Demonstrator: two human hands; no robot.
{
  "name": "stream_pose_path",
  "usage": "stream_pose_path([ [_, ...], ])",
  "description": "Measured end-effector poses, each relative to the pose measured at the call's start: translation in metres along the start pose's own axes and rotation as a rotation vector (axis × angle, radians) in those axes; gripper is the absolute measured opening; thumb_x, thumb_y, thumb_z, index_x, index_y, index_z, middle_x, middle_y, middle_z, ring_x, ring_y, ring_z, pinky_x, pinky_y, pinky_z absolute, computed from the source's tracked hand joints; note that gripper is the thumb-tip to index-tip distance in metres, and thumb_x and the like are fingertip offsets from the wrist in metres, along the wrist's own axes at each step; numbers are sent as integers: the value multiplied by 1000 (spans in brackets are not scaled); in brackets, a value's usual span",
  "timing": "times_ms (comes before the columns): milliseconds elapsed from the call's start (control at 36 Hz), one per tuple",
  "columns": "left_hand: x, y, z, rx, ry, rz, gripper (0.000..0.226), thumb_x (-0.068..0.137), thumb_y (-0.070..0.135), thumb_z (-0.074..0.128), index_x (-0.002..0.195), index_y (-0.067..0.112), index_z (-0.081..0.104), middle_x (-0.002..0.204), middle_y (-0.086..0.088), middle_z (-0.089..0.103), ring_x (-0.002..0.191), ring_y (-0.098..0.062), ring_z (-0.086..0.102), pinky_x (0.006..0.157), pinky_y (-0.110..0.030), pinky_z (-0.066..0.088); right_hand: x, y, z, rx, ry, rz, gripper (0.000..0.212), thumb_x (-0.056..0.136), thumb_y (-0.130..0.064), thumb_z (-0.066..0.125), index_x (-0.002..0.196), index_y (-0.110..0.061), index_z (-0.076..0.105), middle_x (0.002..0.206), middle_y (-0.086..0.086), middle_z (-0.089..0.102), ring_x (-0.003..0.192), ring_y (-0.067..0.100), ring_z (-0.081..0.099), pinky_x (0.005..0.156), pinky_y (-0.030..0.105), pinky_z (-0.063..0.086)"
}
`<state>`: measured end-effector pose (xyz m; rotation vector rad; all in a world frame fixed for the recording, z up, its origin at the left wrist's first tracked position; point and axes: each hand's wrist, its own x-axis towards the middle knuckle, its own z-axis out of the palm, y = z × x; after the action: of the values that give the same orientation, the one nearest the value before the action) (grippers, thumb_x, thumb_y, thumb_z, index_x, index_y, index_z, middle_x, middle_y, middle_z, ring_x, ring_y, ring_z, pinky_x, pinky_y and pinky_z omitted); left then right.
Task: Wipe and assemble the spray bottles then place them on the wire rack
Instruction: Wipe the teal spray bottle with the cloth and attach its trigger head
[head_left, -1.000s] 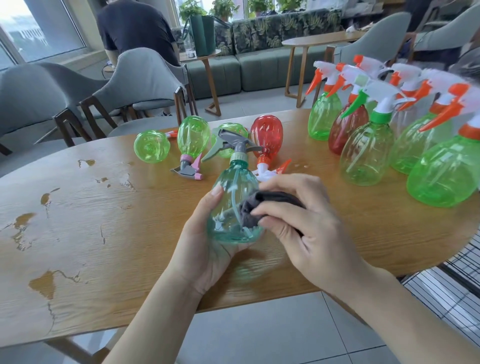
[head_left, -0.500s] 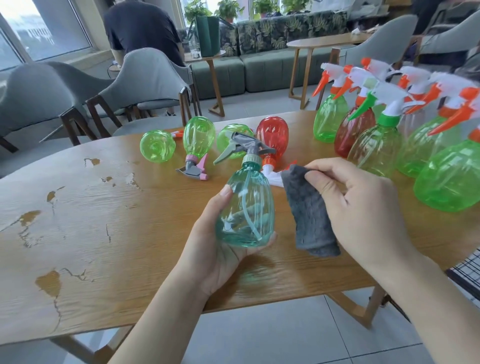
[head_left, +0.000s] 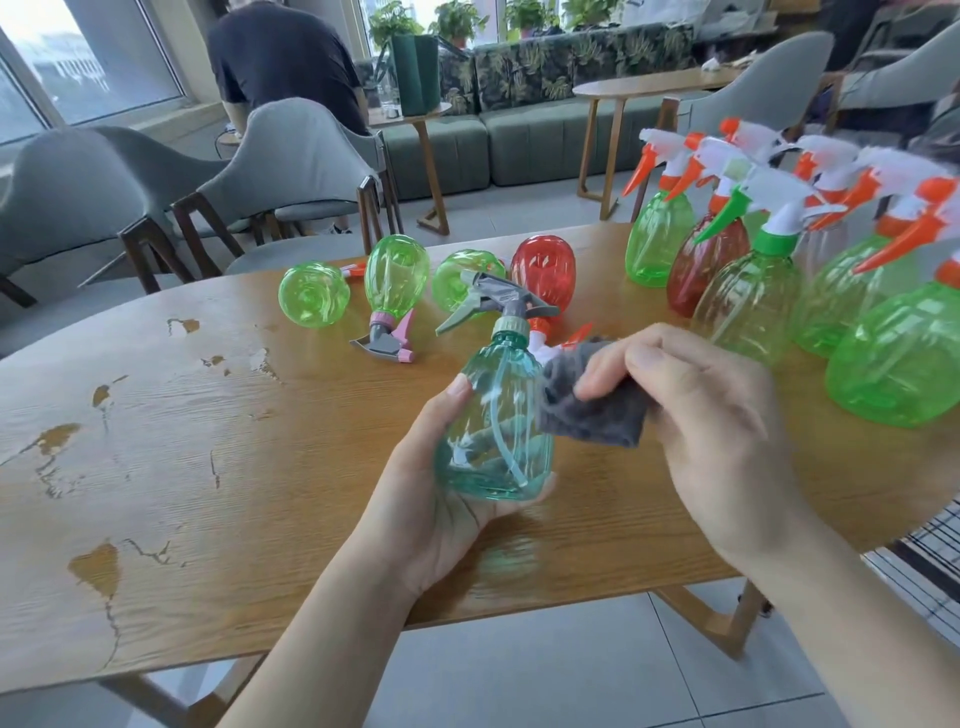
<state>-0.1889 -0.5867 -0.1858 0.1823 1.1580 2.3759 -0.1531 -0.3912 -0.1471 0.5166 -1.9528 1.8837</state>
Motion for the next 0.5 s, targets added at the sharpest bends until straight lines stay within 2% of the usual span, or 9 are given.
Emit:
stream_pose_path([
  [83, 1, 0, -1, 9, -26, 5, 67, 96, 47, 63, 149, 8, 51, 137, -24, 61, 115, -34, 65, 86, -47, 61, -3, 3, 12, 0, 57, 45, 48, 94, -32, 74, 67, 1, 53, 61, 5, 48, 61, 11, 47, 60, 17, 40],
  [194, -1, 0, 0, -15, -52, 49, 54, 97, 47, 56, 136, 10, 65, 133, -22, 65, 113, -33, 68, 91, -50, 59, -3, 9, 15, -38, 93, 164, 39, 85, -34, 83, 73, -8, 56, 56, 0, 40, 52, 12, 36, 50, 18, 33],
  [278, -1, 0, -1, -28, -40, 88, 50, 99, 48, 53, 130, 13, 69, 134, -20, 65, 115, -33, 67, 94, -51, 57, -3, 17, 14, 50, 95, 215, 20, 83, -34, 79, 83, -21, 63, 55, 2, 34, 52, 18, 32, 51, 26, 33],
  [361, 1, 1, -3, -12, -11, 75, 57, 98, 48, 57, 140, 10, 61, 140, -23, 61, 120, -34, 64, 100, -53, 52, -3, 18, 12, 30, 145, 155, 15, 84, -32, 77, 89, -23, 66, 54, 1, 35, 50, 17, 33, 52, 28, 34],
  [417, 3, 0, -4, 7, 5, 51, 63, 97, 47, 62, 147, 9, 53, 146, -27, 55, 124, -36, 61, 103, -55, 50, -2, 15, 12, 72, 203, 115, 17, 85, -39, 78, 89, -25, 69, 57, 14, 46, 52, 32, 42, 51, 42, 41],
  [444, 4, 0, -5, 4, 11, 37, 65, 96, 46, 64, 149, 10, 51, 148, -28, 53, 125, -37, 60, 103, -56, 50, -1, 13, 12, 114, 242, 100, 20, 85, -44, 79, 88, -26, 70, 64, 22, 53, 58, 38, 50, 57, 52, 47],
  [500, 5, -2, -6, -8, 22, 13, 65, 94, 46, 68, 147, 11, 53, 148, -28, 52, 123, -38, 60, 96, -55, 55, 2, 10, 11, 165, 316, 79, 26, 85, -50, 79, 88, -26, 71, 76, 34, 56, 68, 39, 54, 68, 58, 49],
])
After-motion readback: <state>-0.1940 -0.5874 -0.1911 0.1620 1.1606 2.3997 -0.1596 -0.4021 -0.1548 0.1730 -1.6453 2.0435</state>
